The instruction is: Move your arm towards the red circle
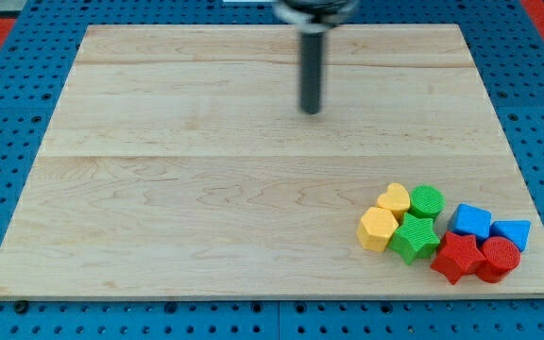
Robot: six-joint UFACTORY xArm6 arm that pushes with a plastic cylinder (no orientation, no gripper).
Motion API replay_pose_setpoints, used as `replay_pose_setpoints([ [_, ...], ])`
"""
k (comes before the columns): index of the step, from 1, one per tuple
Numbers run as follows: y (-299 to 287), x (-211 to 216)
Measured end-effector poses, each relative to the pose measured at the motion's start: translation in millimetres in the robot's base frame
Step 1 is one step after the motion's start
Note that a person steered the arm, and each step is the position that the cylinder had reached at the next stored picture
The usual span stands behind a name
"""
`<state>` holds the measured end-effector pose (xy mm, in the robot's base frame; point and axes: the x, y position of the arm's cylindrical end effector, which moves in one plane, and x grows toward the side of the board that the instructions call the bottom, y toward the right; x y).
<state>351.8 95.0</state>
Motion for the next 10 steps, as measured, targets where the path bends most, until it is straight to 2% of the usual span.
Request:
replay_pose_setpoints([
  [1,129,9],
  [2,222,62],
  [3,250,91],
  [4,250,95],
  [5,250,160],
  [6,250,185],
  [8,233,265],
  [10,191,266],
])
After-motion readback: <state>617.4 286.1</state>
